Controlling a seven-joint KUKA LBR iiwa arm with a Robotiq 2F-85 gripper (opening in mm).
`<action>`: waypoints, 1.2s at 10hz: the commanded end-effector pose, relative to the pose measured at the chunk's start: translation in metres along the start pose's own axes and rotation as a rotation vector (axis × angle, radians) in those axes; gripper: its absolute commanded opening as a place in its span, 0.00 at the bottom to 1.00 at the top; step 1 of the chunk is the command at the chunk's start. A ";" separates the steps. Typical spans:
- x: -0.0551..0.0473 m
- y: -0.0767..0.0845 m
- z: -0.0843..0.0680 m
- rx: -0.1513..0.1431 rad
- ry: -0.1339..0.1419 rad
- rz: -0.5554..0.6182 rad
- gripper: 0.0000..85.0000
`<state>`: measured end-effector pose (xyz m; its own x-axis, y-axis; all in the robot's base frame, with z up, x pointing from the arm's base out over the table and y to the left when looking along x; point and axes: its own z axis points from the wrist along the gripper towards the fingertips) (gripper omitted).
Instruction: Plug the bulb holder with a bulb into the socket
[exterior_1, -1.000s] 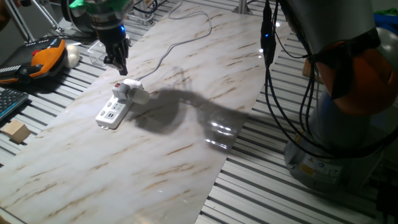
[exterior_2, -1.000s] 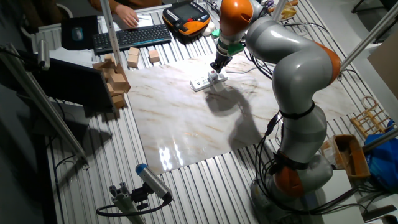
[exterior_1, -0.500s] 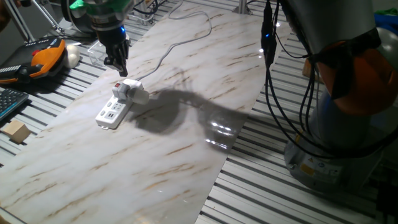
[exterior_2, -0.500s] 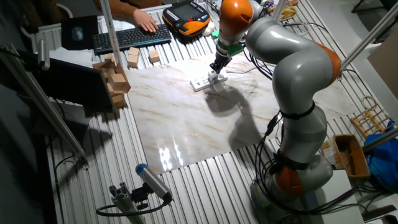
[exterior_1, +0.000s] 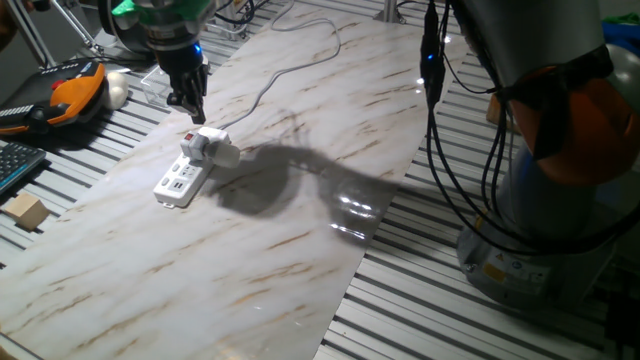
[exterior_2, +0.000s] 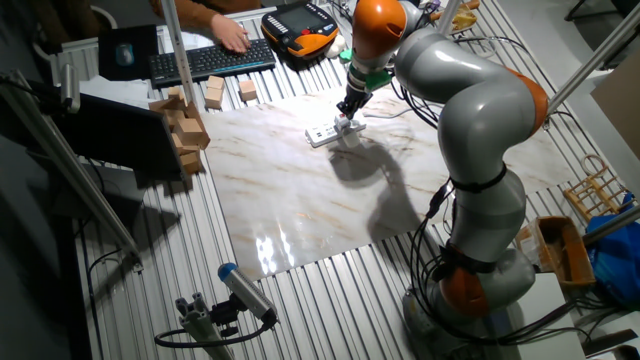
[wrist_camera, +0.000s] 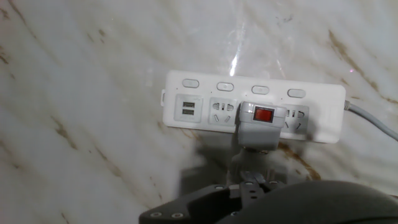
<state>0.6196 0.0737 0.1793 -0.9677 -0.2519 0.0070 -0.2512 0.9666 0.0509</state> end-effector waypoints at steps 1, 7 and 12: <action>0.000 0.000 0.000 0.000 0.002 0.000 0.00; 0.000 0.001 0.000 -0.004 0.004 -0.012 0.00; -0.001 0.001 -0.001 -0.001 0.011 -0.010 0.00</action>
<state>0.6209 0.0748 0.1804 -0.9648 -0.2625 0.0175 -0.2613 0.9639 0.0515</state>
